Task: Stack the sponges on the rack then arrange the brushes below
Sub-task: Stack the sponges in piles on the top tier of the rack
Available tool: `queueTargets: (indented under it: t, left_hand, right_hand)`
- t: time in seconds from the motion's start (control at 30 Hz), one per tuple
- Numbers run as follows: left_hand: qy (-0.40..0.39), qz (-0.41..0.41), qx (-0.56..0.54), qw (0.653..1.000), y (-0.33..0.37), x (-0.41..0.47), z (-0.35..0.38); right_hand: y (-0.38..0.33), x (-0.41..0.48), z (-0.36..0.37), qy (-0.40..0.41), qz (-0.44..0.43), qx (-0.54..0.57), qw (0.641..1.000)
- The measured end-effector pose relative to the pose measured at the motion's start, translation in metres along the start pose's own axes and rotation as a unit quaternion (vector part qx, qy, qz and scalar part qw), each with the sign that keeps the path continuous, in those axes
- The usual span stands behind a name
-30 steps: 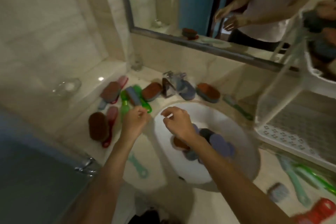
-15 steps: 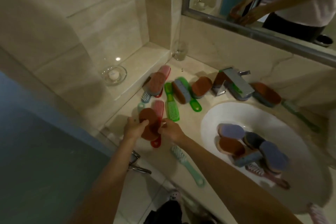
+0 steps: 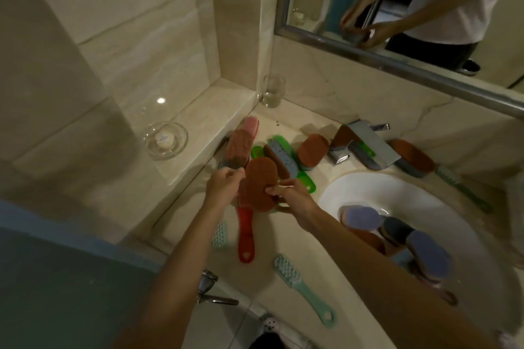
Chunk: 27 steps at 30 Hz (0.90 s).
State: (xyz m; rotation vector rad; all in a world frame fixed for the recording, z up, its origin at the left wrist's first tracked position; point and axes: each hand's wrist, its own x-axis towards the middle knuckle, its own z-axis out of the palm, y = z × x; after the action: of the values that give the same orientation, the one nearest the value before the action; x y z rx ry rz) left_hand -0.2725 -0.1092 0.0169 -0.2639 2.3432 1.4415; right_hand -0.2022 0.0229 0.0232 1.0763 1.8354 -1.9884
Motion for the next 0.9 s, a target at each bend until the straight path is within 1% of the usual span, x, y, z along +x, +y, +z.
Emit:
queueTargets:
  t: [0.07, 0.13, 0.17, 0.23, 0.3, 0.4, 0.47, 0.5, 0.53, 0.63, 0.7, 0.77, 0.83, 0.9]
  left_hand:
    - [0.056, 0.047, 0.095, 0.993, 0.013, 0.017, 0.006]
    - [0.088, 0.077, 0.167, 0.979, 0.022, 0.034, 0.014]
    - [0.086, 0.075, 0.205, 0.972, 0.025, 0.041, 0.018]
    - [0.056, 0.068, 0.27, 0.959, 0.028, 0.055, 0.027]
    - [0.04, 0.066, 0.299, 0.951, 0.027, 0.065, 0.034]
    - [0.068, 0.069, 0.339, 0.936, 0.026, 0.075, 0.037]
    - [0.09, 0.059, 0.338, 0.935, 0.029, 0.079, 0.035]
    - [0.104, 0.055, 0.317, 0.941, 0.032, 0.08, 0.033]
    - [0.118, 0.049, 0.274, 0.953, 0.036, 0.079, 0.031]
    - [0.126, 0.037, 0.09, 0.987, 0.053, 0.064, 0.023]
    - [0.077, 0.019, -0.026, 0.996, 0.064, 0.049, 0.019]
    - [0.01, 0.004, -0.117, 0.993, 0.074, 0.036, 0.019]
    - [-0.037, 0.009, -0.152, 0.988, 0.093, 0.018, 0.024]
    - [-0.074, 0.038, -0.164, 0.983, 0.117, -0.003, 0.034]
  right_hand:
    - [-0.006, 0.008, -0.01, 0.028, -0.008, 0.024, 0.999]
    - [-0.012, 0.015, -0.02, 0.038, -0.007, 0.037, 0.999]
    - [-0.015, 0.017, -0.024, 0.039, -0.005, 0.039, 0.998]
    - [-0.021, 0.022, -0.031, 0.041, -0.001, 0.032, 0.999]
    - [-0.025, 0.026, -0.036, 0.045, 0.0, 0.034, 0.998]
    - [-0.027, 0.028, -0.045, 0.049, 0.0, 0.045, 0.998]
    - [-0.028, 0.028, -0.053, 0.051, -0.001, 0.038, 0.998]
    - [-0.029, 0.028, -0.057, 0.053, -0.002, 0.033, 0.998]
    - [-0.029, 0.028, -0.062, 0.056, -0.004, 0.033, 0.998]
    - [-0.034, 0.024, -0.075, 0.074, -0.016, 0.058, 0.995]
    - [-0.039, 0.02, -0.083, 0.089, -0.031, 0.088, 0.992]
    - [-0.048, 0.012, -0.093, 0.091, -0.053, 0.106, 0.989]
    - [-0.06, 0.001, -0.103, 0.097, -0.08, 0.113, 0.986]
    - [-0.074, -0.013, -0.117, 0.117, -0.11, 0.121, 0.98]
